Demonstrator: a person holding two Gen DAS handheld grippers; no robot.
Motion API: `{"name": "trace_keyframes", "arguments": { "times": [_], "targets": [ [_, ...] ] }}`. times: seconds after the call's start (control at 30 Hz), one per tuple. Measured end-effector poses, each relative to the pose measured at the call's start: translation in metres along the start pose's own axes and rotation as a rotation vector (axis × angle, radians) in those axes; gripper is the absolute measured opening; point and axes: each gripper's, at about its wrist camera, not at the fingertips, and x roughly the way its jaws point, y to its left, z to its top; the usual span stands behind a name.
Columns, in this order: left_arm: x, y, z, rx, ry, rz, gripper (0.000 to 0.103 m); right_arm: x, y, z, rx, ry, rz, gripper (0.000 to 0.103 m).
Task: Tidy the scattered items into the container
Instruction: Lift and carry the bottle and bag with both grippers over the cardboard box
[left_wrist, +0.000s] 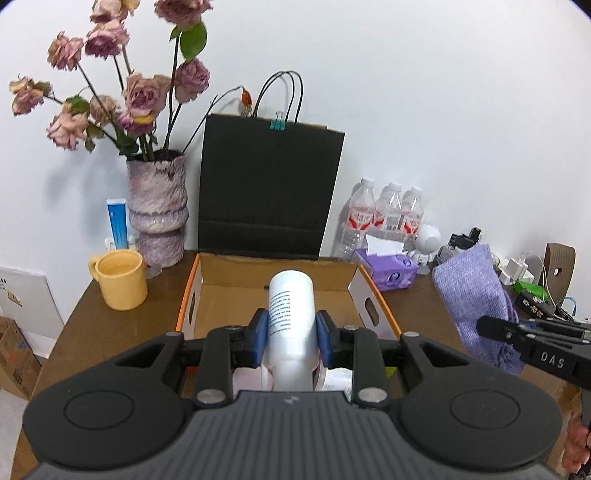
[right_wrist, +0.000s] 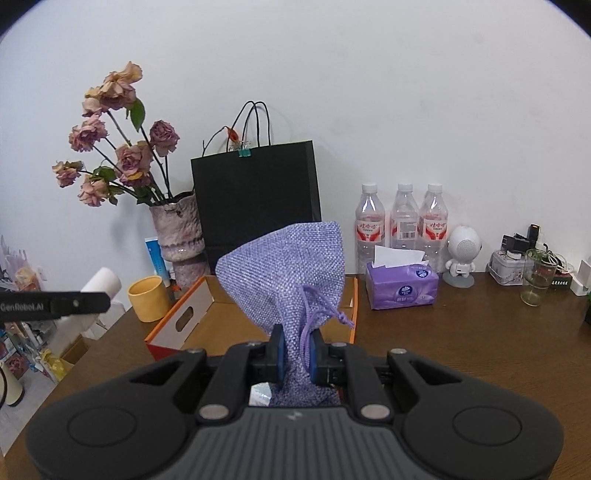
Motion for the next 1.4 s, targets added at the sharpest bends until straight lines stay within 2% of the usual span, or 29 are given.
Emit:
{"name": "trace_keyframes", "arguments": {
  "times": [0.17, 0.73, 1.4],
  "targets": [
    [-0.001, -0.007, 0.015, 0.022, -0.032, 0.017, 0.029, 0.005, 0.002, 0.016, -0.009, 0.006, 0.004, 0.011],
    [0.034, -0.008, 0.045, 0.030, -0.007, 0.013, 0.029, 0.051, 0.015, 0.046, -0.055, 0.054, -0.016, 0.011],
    [0.120, 0.020, 0.052, -0.046, 0.083, 0.023, 0.029, 0.148, 0.031, 0.047, -0.087, 0.169, -0.013, 0.011]
  ]
}}
